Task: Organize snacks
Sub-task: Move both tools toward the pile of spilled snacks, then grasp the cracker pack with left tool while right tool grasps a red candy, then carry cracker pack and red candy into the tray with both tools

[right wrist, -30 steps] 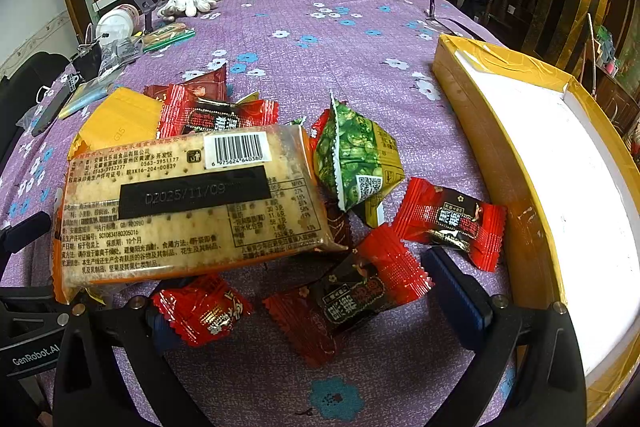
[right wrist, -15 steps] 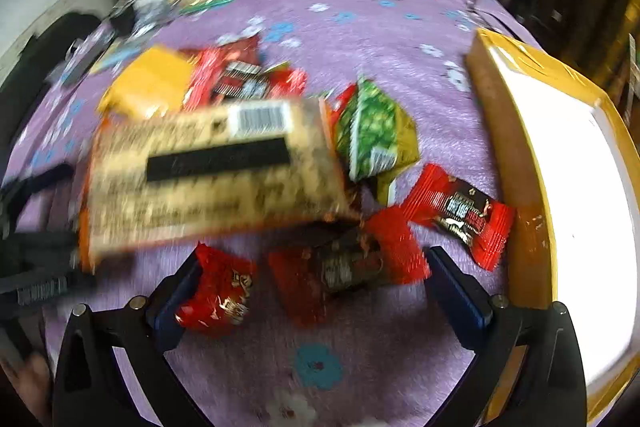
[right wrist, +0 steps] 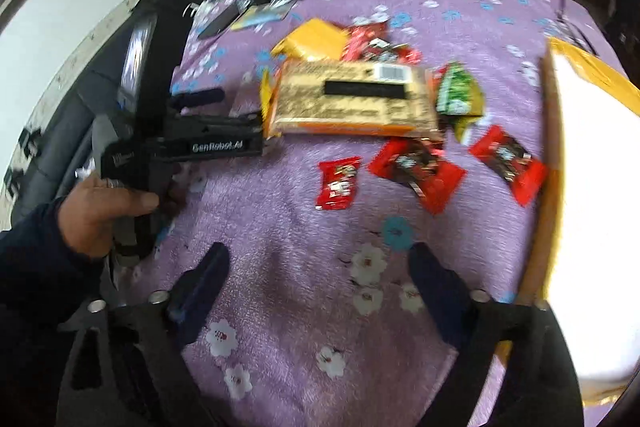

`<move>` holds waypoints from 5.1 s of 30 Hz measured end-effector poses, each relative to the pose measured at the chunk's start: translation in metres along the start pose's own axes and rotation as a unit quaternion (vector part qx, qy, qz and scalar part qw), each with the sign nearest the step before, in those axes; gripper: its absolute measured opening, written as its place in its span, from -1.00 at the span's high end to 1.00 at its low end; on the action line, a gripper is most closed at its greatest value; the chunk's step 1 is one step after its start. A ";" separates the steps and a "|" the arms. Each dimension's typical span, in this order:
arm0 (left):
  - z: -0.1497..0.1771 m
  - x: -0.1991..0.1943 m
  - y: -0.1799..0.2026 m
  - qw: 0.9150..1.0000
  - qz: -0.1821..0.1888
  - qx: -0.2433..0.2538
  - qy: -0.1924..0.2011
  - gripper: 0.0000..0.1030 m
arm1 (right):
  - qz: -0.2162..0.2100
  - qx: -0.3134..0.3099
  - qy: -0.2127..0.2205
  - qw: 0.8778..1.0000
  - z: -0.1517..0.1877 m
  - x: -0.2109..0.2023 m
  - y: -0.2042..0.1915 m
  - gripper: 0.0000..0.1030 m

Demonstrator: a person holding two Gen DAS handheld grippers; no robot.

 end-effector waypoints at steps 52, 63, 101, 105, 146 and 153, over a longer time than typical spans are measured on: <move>0.045 -0.085 0.036 0.985 0.148 0.070 -0.049 -0.09 | 0.039 -0.023 -0.036 0.998 -0.054 0.018 0.041 -0.36; 0.028 -0.074 0.063 0.983 0.136 0.109 -0.056 -0.43 | 0.066 -0.062 -0.093 0.992 -0.057 0.054 0.052 0.10; 0.025 -0.070 0.065 0.987 0.141 0.047 -0.053 -0.10 | 0.019 0.075 0.058 0.995 -0.013 -0.032 0.047 0.51; 0.013 -0.080 0.075 0.986 0.151 0.051 -0.040 -0.10 | 0.012 0.099 0.074 0.992 -0.010 -0.045 0.059 0.51; -0.121 0.014 0.316 0.976 0.193 0.053 -0.083 -0.09 | 0.069 0.279 0.088 0.954 -0.066 -0.099 0.318 0.51; -0.128 0.021 0.322 0.979 0.182 0.061 -0.073 -0.09 | 0.085 0.272 0.070 0.956 -0.081 -0.079 0.326 0.47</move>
Point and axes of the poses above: each gripper's, at about its wrist camera, not at the fingertips, and x roughly the way its jaws point, y to its right, z to its underside, the point moved 1 cm from there along x, roughly the way its jaws point, and after that the axes turned 8 degrees about -z, right-handed, at the moved point
